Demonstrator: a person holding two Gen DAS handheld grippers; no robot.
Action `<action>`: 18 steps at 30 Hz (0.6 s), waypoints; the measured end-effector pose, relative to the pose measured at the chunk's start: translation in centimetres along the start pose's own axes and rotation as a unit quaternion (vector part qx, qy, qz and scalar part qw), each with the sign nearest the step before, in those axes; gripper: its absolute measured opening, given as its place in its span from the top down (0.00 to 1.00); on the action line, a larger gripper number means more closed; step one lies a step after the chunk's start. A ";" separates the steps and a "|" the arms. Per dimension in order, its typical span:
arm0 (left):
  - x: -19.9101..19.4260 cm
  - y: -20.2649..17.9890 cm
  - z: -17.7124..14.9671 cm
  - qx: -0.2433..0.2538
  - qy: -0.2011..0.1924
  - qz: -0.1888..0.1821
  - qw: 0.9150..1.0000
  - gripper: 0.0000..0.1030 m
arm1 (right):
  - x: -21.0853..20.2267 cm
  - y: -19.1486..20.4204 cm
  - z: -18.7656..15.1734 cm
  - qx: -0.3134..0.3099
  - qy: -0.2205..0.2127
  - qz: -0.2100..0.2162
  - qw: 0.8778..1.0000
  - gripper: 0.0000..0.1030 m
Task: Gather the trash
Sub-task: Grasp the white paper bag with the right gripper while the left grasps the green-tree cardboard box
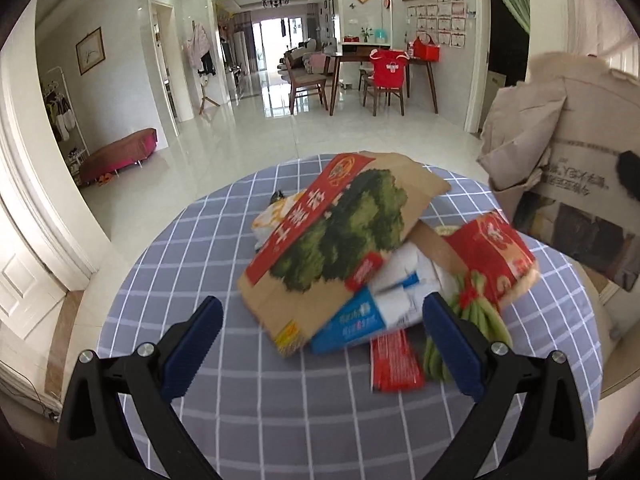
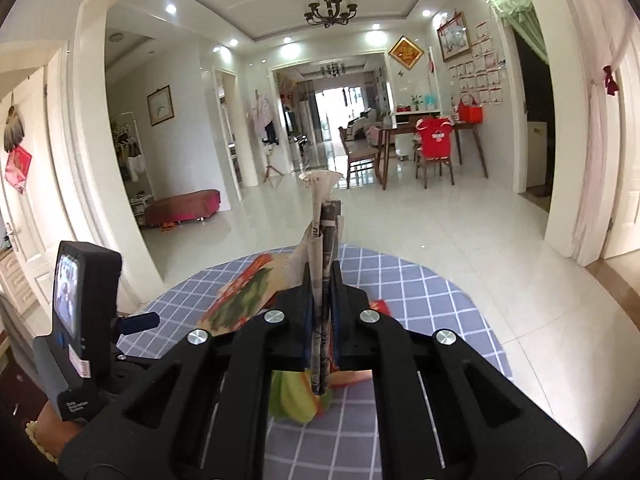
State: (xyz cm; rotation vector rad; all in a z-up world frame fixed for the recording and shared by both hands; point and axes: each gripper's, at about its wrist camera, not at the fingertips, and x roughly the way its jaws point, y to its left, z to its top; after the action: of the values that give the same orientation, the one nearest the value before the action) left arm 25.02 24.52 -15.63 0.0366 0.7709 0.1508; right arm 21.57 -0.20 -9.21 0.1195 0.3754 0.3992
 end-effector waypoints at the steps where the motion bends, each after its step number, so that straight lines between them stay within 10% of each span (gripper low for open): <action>1: 0.7 -0.4 0.5 0.006 0.000 0.005 1.000 0.05 | 0.5 -0.2 0.0 0.000 -0.003 -0.003 1.000 0.93; 18: 3.8 -3.5 3.3 0.027 -0.022 0.045 0.998 0.25 | 5.3 -2.6 -1.0 0.011 0.010 0.023 1.000 0.93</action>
State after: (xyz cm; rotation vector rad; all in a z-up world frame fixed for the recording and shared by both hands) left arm 30.46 21.74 -16.24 0.1250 0.7293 0.2135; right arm 26.60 -0.45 -12.39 0.1464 0.3968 0.4425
